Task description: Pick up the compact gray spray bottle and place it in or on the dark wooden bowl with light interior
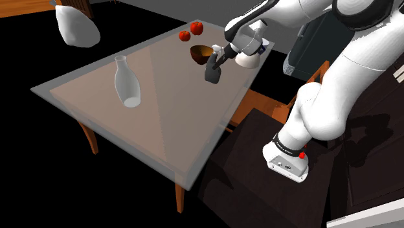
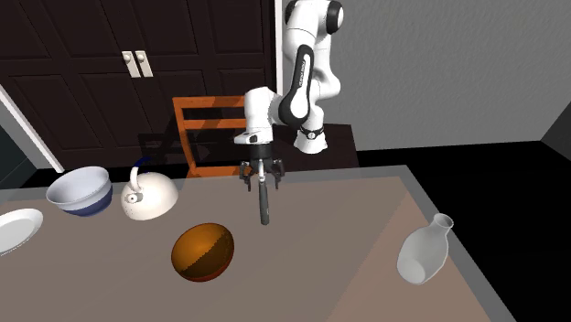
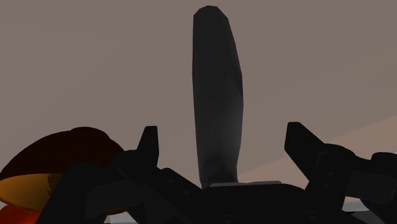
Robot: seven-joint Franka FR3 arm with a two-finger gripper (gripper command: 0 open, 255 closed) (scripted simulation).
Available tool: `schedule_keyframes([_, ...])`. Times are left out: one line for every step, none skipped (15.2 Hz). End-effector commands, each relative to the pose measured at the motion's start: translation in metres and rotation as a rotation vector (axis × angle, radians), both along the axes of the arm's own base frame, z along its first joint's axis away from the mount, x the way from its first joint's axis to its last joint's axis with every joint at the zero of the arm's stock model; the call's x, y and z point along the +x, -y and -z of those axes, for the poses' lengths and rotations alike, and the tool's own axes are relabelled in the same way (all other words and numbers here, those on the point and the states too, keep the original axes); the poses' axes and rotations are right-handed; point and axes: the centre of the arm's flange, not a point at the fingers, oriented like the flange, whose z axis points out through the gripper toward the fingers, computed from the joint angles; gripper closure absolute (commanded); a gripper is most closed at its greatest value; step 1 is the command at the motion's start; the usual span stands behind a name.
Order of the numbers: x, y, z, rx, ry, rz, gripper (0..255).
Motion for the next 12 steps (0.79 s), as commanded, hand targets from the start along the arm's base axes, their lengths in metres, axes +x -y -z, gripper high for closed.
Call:
schedule_keyframes([0.0048,0.0002,0.0096,0.000,0.002,0.001,0])
schedule_keyframes([0.0064,-0.0001,0.0122,0.000,0.002,0.001,0])
schedule_keyframes([0.0064,-0.0001,0.0122,0.000,0.002,0.001,0])
schedule_keyframes([0.0064,-0.0001,0.0122,0.000,0.002,0.001,0])
schedule_keyframes([0.0064,-0.0001,0.0122,0.000,0.002,0.001,0])
schedule_keyframes([0.0064,-0.0001,0.0122,0.000,0.002,0.001,0])
schedule_keyframes([0.0064,-0.0001,0.0122,0.000,0.002,0.001,0])
schedule_keyframes([0.0064,-0.0001,0.0122,0.000,0.002,0.001,0])
schedule_keyframes([0.0064,-0.0001,0.0122,0.000,0.002,0.001,0])
schedule_keyframes([0.0064,-0.0001,0.0122,0.000,0.002,0.001,0])
schedule_keyframes([0.0064,-0.0001,0.0122,0.000,0.002,0.001,255])
schedule_keyframes([0.0064,-0.0001,0.0122,0.000,0.002,0.001,255])
